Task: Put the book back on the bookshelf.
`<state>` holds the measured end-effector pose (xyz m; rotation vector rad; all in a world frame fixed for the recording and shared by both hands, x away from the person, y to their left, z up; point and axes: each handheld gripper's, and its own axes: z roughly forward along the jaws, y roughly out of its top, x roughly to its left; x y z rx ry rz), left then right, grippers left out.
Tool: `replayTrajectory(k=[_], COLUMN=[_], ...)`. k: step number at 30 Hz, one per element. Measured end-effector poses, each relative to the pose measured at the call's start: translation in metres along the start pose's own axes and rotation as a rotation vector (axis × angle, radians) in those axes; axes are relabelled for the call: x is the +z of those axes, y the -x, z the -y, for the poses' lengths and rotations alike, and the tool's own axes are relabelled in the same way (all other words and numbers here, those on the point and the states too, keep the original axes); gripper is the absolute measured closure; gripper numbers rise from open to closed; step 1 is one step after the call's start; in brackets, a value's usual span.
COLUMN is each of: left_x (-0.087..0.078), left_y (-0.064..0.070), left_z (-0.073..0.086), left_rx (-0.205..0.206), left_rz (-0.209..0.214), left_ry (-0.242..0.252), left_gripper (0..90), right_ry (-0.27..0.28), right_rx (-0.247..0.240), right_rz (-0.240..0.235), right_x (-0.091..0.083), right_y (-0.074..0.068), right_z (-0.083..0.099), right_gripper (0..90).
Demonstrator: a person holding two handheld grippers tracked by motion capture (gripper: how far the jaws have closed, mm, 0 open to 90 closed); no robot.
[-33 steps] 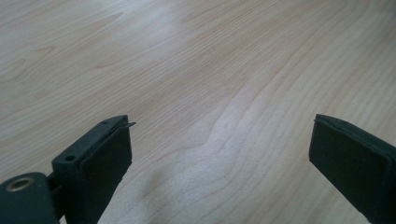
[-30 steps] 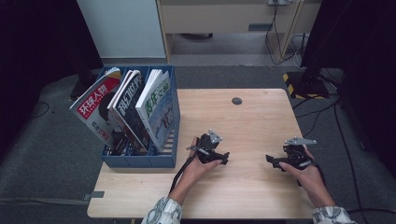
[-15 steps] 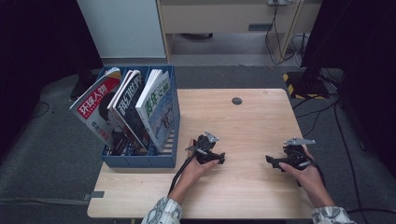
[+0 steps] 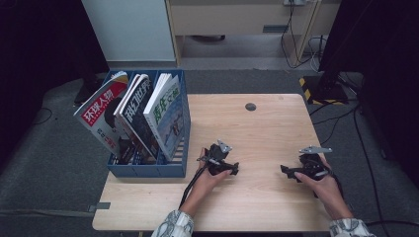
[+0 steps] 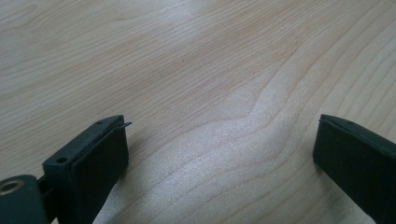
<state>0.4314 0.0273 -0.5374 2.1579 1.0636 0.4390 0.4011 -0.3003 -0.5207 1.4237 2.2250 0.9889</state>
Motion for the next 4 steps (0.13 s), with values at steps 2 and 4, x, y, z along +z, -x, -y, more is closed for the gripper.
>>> replayTrajectory(k=[2, 4], left_x=[-0.0001, 0.0], left_y=[-0.0001, -0.0001], left_z=[0.0001, 0.0001], left_rx=[-0.001, -0.002], left_rz=[0.0, 0.0], left_ry=[-0.001, -0.001], left_gripper=[2.9, 2.7], right_ry=[-0.006, -0.014], right_rx=[0.002, 0.0], right_rz=[0.007, 0.011], right_x=[0.0008, 0.0018], right_y=[-0.0007, -0.0009], right_z=[0.0002, 0.0003], right_gripper=[6.3, 6.3])
